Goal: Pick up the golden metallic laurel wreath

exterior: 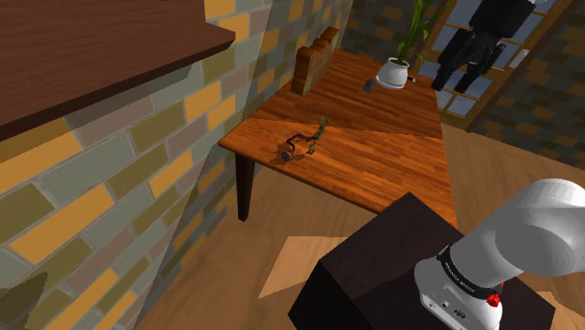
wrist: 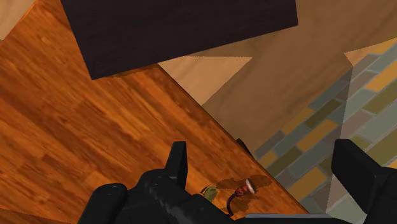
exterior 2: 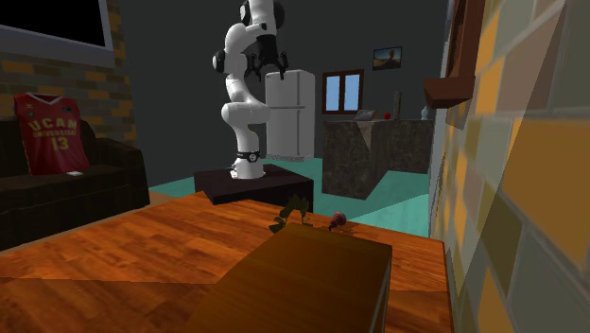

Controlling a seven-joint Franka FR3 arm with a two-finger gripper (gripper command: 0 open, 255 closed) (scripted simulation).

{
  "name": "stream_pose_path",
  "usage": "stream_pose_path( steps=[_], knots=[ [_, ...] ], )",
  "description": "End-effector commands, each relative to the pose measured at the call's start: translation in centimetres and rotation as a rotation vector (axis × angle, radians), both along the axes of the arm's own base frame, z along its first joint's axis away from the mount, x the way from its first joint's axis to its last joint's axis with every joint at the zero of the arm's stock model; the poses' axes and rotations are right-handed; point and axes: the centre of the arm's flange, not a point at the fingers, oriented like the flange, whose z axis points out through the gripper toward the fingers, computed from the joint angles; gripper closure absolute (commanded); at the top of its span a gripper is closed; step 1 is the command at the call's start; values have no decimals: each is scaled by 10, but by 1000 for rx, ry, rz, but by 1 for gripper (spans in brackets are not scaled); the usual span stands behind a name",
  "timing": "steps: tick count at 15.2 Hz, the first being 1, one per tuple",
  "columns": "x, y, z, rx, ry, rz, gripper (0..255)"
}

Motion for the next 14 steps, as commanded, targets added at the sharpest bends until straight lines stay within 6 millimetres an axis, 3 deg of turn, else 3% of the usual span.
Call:
stream_pose_path(
  steps=[1,14],
  knots=[
    [0,0,0,0,0,0,0],
    [109,17,-121,-87,-58,-211,0]
  ],
)
